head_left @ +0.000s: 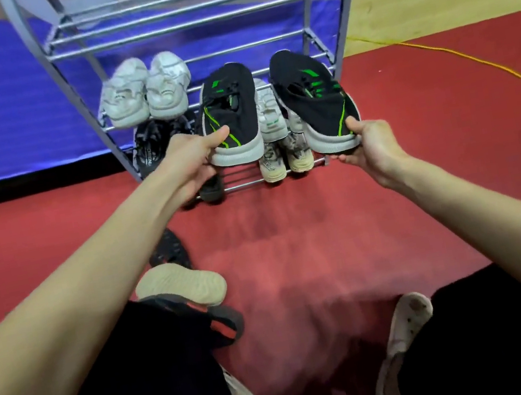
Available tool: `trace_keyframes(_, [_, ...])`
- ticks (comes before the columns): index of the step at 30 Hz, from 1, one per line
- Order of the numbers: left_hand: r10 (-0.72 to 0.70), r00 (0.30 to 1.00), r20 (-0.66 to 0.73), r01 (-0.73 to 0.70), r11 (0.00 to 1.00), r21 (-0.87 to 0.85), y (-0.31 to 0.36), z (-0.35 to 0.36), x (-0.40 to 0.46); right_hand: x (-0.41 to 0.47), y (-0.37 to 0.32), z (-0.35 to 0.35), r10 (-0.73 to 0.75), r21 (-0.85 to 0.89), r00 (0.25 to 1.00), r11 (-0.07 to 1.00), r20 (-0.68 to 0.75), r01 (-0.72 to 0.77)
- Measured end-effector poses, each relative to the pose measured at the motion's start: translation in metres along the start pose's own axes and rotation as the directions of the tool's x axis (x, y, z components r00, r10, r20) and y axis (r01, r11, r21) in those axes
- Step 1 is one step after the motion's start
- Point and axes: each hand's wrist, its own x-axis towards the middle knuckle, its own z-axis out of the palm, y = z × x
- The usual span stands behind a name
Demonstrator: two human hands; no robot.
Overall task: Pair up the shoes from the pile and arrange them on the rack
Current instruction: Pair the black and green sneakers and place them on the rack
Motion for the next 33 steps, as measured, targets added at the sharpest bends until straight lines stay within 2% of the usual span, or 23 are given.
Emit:
trace_keyframes(4, [0.000,1.000,0.000,0.000,1.000,0.018,0.009,0.009,0.046,0.048,-0.010,0.018,-0.002,-0.003,1.000,1.000,-0.017,0.002])
trace_keyframes(11, [-0.051,0.998,0.037,0.056,0.987,-0.150,0.017,0.016,0.129,0.143,-0.031,0.042,-0.033,-0.035,0.995,0.999,-0.099,0.030])
trace_keyframes(16, [0.011,0.997,0.079,0.001,0.988,-0.152,0.016,0.026,0.170,0.191,-0.041,0.053,-0.047,-0.008,0.989,0.999,-0.140,0.046])
trace_keyframes(22, [0.017,0.997,0.075,-0.004,0.985,-0.172,0.016,0.047,0.204,0.233,-0.043,0.054,-0.036,0.000,0.981,0.999,-0.189,0.037])
trace_keyframes(24, [0.024,0.997,0.072,-0.011,0.985,-0.175,0.016,0.055,0.213,0.244,-0.037,0.050,0.000,0.013,0.984,1.000,-0.178,0.003])
trace_keyframes(27, [0.020,0.997,0.070,-0.007,0.984,-0.177,0.017,0.065,0.227,0.253,-0.029,0.040,0.059,0.033,0.994,0.998,-0.091,-0.056])
trace_keyframes(33, [0.008,0.999,0.052,-0.002,0.993,-0.119,0.021,0.087,0.244,0.259,-0.028,0.037,0.017,0.010,0.998,1.000,-0.059,-0.016])
